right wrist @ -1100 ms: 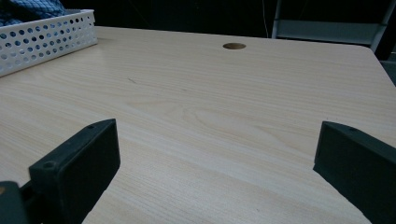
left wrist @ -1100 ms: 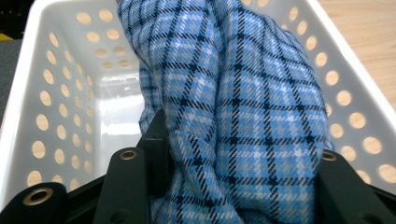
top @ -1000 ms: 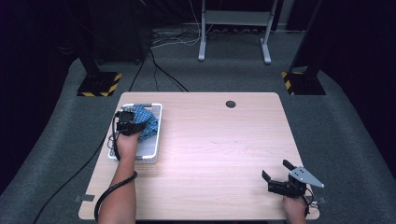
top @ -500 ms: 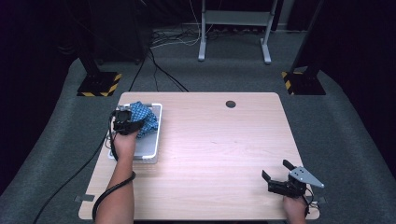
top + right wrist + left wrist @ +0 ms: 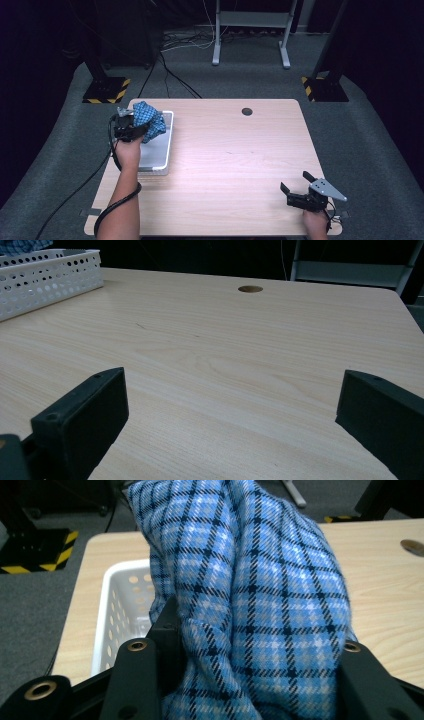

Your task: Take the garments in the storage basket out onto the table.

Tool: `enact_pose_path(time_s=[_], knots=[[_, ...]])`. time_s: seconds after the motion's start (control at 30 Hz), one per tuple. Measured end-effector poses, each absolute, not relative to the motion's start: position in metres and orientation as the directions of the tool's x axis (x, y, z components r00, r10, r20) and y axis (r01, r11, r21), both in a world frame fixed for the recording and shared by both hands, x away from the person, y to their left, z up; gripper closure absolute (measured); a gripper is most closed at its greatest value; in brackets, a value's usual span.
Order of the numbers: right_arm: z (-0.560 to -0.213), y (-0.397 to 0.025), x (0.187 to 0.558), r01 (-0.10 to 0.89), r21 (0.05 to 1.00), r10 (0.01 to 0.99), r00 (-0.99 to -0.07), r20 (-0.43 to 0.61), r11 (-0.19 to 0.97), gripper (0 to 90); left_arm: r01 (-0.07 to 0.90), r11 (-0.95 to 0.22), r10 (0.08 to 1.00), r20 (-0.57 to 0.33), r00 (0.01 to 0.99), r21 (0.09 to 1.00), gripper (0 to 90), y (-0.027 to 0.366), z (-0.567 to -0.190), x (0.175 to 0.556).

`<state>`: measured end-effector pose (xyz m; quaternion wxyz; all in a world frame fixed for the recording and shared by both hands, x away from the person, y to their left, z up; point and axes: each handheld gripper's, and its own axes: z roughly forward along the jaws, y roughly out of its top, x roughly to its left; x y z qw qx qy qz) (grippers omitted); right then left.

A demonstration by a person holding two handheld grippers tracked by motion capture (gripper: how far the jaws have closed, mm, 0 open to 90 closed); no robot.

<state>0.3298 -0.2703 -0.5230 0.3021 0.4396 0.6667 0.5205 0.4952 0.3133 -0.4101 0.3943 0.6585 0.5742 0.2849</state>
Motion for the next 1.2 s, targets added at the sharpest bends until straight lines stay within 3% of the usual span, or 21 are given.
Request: enact_pose_path(time_s=[0.47, 1.2], knots=[[-0.523, -0.270, 0.330, 0.272, 0.960, 0.902, -0.429, 0.054, 0.073, 0.0, 0.424, -0.011, 0.978, -0.078, 0.193, 0.906, 52.4, 0.311, -0.381, 0.475], [-0.523, -0.270, 0.330, 0.271, 0.960, 0.902, -0.428, 0.053, 0.072, 0.0, 0.398, -0.020, 0.971, -0.076, 0.225, 0.917, 52.3, 0.294, -0.372, 0.469]])
